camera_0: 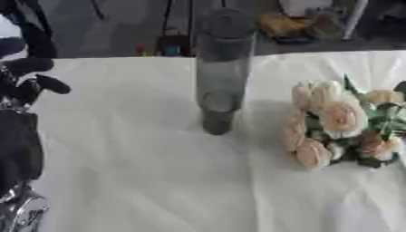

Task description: Arrange flowers into the vase.

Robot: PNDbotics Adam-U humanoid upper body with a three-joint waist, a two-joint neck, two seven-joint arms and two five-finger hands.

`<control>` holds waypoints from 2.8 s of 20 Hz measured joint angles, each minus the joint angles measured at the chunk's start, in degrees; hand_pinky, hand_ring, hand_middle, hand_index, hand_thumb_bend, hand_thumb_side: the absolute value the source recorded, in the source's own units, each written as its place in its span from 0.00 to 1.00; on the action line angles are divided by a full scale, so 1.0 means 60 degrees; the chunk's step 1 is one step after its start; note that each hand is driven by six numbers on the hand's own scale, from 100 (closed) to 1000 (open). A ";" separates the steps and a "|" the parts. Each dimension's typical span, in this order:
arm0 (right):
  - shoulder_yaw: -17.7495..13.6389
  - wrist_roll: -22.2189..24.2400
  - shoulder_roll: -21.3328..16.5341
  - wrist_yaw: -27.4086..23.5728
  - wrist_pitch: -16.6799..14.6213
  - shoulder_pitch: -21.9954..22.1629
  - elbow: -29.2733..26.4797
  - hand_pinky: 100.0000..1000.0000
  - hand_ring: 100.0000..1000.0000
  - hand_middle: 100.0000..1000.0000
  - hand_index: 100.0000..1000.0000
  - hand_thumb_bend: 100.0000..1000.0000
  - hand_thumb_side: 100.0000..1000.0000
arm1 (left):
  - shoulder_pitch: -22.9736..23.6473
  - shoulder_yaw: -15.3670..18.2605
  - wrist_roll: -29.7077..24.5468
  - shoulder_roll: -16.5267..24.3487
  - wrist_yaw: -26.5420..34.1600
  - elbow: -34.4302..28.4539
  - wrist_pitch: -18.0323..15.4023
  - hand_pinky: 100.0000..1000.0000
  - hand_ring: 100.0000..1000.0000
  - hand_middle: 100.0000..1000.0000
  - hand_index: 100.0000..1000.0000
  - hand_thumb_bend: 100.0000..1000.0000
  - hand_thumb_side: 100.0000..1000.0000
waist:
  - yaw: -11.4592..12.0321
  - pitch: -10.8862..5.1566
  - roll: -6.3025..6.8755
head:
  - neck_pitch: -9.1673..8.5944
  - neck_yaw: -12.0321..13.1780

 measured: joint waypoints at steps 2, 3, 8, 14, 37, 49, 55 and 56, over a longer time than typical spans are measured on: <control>0.0004 -0.0015 -0.0006 0.0000 0.0015 0.0000 0.0000 0.49 0.60 0.52 0.68 0.00 0.93 | 0.0000 0.0000 -0.0003 0.0000 0.0003 0.0000 0.0002 0.46 0.63 0.68 0.87 0.19 0.97 | 0.0009 -0.0002 -0.0001 | 0.0000 -0.0059; 0.0006 -0.0026 -0.0013 0.0001 0.0026 0.0000 0.0000 0.49 0.60 0.52 0.68 0.00 0.93 | 0.0000 0.0000 -0.0005 0.0000 0.0005 0.0000 0.0003 0.46 0.63 0.68 0.87 0.19 0.97 | 0.0015 -0.0005 -0.0001 | 0.0000 -0.0066; 0.0075 -0.0096 -0.0121 0.0051 0.0096 0.0014 0.0000 0.51 0.63 0.50 0.70 0.00 0.96 | -0.0001 0.0000 -0.0011 0.0000 0.0027 0.0000 0.0007 0.46 0.63 0.68 0.87 0.19 0.97 | 0.0037 -0.0040 0.0004 | -0.0015 -0.0099; 0.0158 0.0018 -0.0781 0.0368 0.0227 0.0294 0.0000 0.59 0.73 0.47 0.80 0.00 1.00 | -0.0005 -0.0001 -0.0018 0.0002 0.0040 0.0000 0.0011 0.46 0.63 0.68 0.87 0.19 0.97 | 0.0027 -0.0087 0.0038 | -0.0020 -0.0162; -0.0010 0.6546 -0.4134 0.1135 0.2544 0.1100 0.0000 0.76 0.94 0.60 0.99 0.29 1.00 | 0.0012 -0.0004 -0.0045 0.0011 0.0081 0.0000 0.0033 0.46 0.63 0.68 0.87 0.18 0.97 | -0.0103 -0.0274 0.0173 | -0.0023 -0.0637; 0.0534 0.9168 -0.5160 0.1235 0.2052 0.0404 0.1334 0.81 1.00 0.83 1.00 0.44 0.91 | 0.0070 -0.0070 -0.0125 0.0015 0.0130 0.0000 0.0075 0.46 0.63 0.68 0.87 0.17 0.98 | 0.0013 -0.0344 0.0154 | -0.0093 -0.0631; 0.0726 1.0045 -0.5296 0.1646 0.1527 0.0238 0.2005 0.82 1.00 0.93 1.00 0.34 0.76 | 0.0072 -0.0117 -0.0154 0.0015 0.0155 0.0000 0.0092 0.46 0.63 0.68 0.87 0.16 0.98 | 0.0068 -0.0343 0.0111 | -0.0105 -0.0646; 0.0738 1.0187 -0.5296 0.1692 0.1466 0.0219 0.2070 0.83 1.00 0.95 1.00 0.33 0.74 | 0.0073 -0.0118 -0.0159 0.0015 0.0156 0.0000 0.0096 0.46 0.63 0.68 0.87 0.16 0.98 | 0.0069 -0.0342 0.0110 | -0.0106 -0.0647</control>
